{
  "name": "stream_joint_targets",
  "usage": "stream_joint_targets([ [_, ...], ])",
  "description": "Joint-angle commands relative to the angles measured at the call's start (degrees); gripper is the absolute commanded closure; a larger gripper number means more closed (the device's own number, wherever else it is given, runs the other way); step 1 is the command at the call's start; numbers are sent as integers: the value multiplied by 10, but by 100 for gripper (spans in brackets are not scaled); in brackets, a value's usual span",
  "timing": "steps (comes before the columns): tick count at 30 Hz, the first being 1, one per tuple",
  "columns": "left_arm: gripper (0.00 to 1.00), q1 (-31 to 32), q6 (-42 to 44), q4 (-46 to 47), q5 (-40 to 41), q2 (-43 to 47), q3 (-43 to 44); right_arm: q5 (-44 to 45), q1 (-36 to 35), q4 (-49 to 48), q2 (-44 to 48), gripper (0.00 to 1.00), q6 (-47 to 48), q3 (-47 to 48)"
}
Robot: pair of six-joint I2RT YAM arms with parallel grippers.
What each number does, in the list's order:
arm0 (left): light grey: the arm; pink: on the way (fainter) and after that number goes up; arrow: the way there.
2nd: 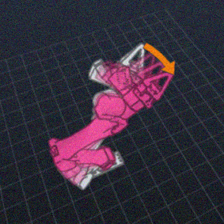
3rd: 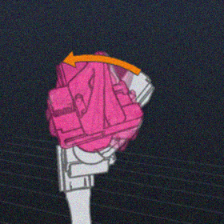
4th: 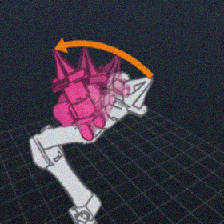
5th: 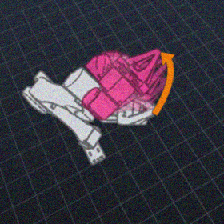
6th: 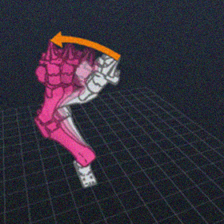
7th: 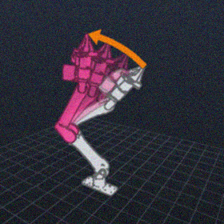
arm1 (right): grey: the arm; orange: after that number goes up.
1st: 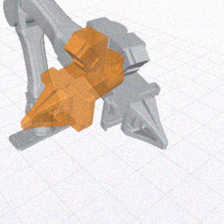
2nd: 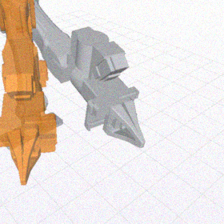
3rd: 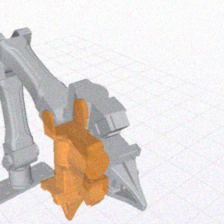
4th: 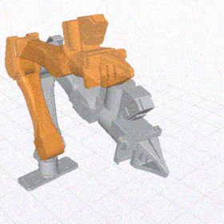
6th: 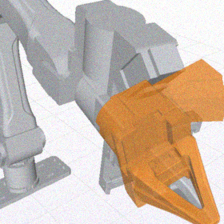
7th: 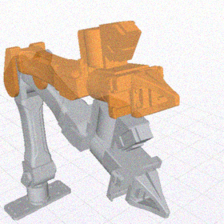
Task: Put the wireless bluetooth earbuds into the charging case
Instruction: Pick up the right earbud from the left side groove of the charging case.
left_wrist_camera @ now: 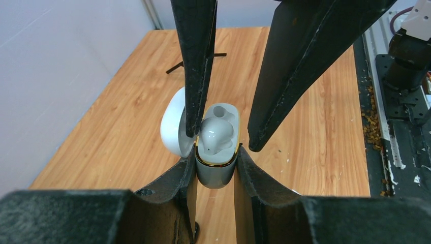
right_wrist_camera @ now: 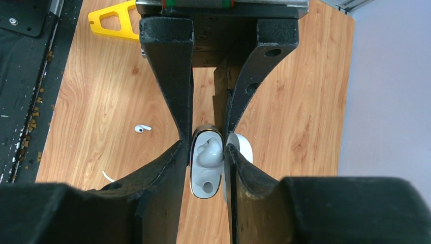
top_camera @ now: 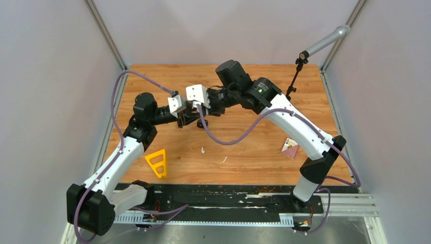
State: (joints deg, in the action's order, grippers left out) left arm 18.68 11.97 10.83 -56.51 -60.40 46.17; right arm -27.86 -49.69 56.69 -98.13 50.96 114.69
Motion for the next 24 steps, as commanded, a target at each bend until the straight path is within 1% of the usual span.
stream_joint_targets([
  [1,100,3,17,3,-10,15,23,7,-3,0,-3,66,15,18],
  [5,100,3,22,2,-10,15,22,10,-3,6,-7,67,18,20],
  [11,100,3,32,-6,-10,16,24,11,-3,9,-12,79,14,29],
  [15,100,4,32,-7,-10,15,23,19,-3,8,-15,82,8,32],
  [18,100,4,36,-14,-6,14,21,19,-3,7,-13,88,2,40],
  [24,100,4,34,-16,9,11,16,4,-3,2,1,89,-15,57],
])
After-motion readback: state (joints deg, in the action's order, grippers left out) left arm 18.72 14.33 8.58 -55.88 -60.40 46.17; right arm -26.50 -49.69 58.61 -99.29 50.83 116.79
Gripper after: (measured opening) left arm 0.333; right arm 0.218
